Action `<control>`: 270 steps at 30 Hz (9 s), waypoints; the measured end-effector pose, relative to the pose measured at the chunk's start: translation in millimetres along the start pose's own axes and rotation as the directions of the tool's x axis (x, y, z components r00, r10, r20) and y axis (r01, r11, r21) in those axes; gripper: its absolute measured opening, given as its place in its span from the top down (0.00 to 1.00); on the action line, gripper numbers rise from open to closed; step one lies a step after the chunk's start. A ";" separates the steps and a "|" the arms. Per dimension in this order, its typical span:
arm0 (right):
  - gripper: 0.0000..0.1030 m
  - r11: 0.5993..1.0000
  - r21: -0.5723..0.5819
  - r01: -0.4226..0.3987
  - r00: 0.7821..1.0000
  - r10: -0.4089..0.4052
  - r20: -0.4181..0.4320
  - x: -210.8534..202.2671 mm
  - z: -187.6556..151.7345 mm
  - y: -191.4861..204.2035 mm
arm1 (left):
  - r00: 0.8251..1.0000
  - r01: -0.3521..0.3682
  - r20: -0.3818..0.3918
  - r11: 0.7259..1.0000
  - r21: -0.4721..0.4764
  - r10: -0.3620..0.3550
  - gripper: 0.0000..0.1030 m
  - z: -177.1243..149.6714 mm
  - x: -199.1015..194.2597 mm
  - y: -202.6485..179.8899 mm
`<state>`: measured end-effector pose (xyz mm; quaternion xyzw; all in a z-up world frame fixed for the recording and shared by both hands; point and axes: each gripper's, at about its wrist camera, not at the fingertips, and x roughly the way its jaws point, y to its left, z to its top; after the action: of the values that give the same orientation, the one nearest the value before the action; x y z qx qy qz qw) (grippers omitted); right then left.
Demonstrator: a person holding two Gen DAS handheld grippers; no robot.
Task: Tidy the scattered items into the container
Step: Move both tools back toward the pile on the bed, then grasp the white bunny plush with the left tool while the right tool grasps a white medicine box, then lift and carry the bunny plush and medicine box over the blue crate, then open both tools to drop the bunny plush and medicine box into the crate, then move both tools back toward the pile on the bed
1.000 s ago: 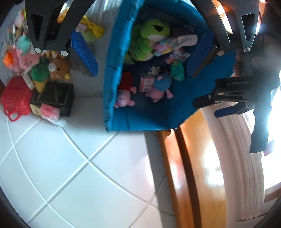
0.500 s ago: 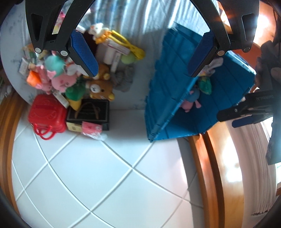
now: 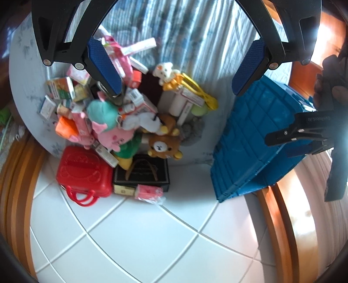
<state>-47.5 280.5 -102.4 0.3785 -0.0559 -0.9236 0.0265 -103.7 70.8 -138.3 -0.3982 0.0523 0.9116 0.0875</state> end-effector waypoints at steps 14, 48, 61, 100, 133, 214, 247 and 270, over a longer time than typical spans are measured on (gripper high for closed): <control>0.00 0.998 0.028 0.056 0.987 -0.051 -0.150 32.5 -83.2 -94.5 | 0.987 0.034 -0.161 0.998 0.048 -0.025 0.00 -52.2 101.6 -100.4; 0.00 0.992 0.120 0.037 0.951 0.002 -0.310 203.3 -183.2 -85.2 | 0.965 0.044 -0.259 0.999 0.001 -0.042 0.58 -157.7 248.7 -115.9; 0.48 0.981 0.178 0.079 0.960 -0.027 -0.280 224.9 -182.1 -85.6 | 0.966 0.094 -0.245 0.995 0.024 -0.086 0.58 -174.9 216.8 -116.8; 0.81 0.980 0.150 0.134 0.979 -0.107 -0.176 75.3 -91.9 -123.9 | 0.990 0.119 -0.083 0.992 0.043 -0.116 0.58 -86.7 127.1 -138.6; 0.81 0.987 0.098 0.128 0.992 -0.129 -0.002 -52.2 -18.7 -121.3 | 0.985 0.036 0.169 0.999 0.032 -0.041 0.58 2.1 -64.1 -97.9; 0.81 0.952 -0.280 -0.123 0.992 0.114 -0.047 107.5 141.6 413.2 | 0.969 -0.097 0.192 0.956 -0.278 0.154 0.57 -48.1 -97.9 366.3; 0.01 0.969 -0.206 -0.134 0.989 0.142 0.025 59.7 100.7 358.3 | 0.961 -0.101 0.232 0.970 -0.222 0.153 0.00 -40.8 -116.2 306.1; 0.01 0.997 -0.047 -0.055 0.997 0.058 0.051 1.6 47.6 183.4 | 0.977 0.004 0.213 1.000 -0.003 -0.003 0.00 -19.0 -106.5 119.8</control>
<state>-80.9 102.3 -47.3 0.3518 -0.0462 -0.9330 0.0598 -43.1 -62.2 -69.8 -0.2984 0.0401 0.9490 0.0935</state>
